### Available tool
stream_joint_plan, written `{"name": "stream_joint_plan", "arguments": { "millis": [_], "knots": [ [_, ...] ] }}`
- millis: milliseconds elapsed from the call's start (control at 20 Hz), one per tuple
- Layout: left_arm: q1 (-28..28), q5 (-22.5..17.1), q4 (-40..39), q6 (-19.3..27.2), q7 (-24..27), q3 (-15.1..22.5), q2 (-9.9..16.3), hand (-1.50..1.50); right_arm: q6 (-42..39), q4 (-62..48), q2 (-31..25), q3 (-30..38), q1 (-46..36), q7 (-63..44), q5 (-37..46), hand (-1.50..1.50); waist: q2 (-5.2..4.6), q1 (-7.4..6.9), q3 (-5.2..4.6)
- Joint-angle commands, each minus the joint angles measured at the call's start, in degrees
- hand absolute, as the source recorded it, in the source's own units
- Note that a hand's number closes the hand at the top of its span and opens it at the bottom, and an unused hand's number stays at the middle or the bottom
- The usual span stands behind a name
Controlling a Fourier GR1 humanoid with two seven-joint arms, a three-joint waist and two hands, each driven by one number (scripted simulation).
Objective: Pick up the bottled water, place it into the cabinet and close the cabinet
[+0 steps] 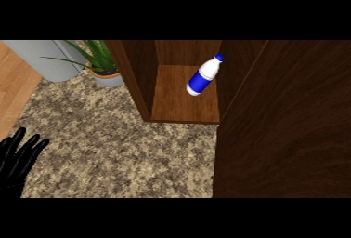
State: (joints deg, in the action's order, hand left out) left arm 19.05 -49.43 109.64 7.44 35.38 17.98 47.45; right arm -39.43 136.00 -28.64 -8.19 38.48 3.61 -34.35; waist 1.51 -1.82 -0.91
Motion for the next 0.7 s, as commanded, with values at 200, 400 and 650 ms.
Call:
{"name": "stream_joint_plan", "arguments": {
  "millis": [200, 400, 650],
  "knots": [
    [4.27, -3.62, 0.06, -4.77, 0.59, -4.62, 3.55, -1.50, 4.50, 13.95, -2.35, -5.85, -8.29, -8.85, 10.12, 1.50, 0.50, -1.13, -0.38],
    [6.05, -4.54, 1.40, -6.39, 0.88, -5.62, 4.51, -1.50, 7.47, 12.89, -2.53, -9.90, -13.22, -12.65, 10.04, 1.50, 0.61, -1.55, -0.41],
    [8.63, -5.38, -0.79, -9.01, 1.58, -8.15, 6.35, -1.50, 13.81, 9.72, 1.23, -16.59, -19.11, -16.71, 10.64, 1.50, 0.38, -1.90, -0.49]
  ]
}}
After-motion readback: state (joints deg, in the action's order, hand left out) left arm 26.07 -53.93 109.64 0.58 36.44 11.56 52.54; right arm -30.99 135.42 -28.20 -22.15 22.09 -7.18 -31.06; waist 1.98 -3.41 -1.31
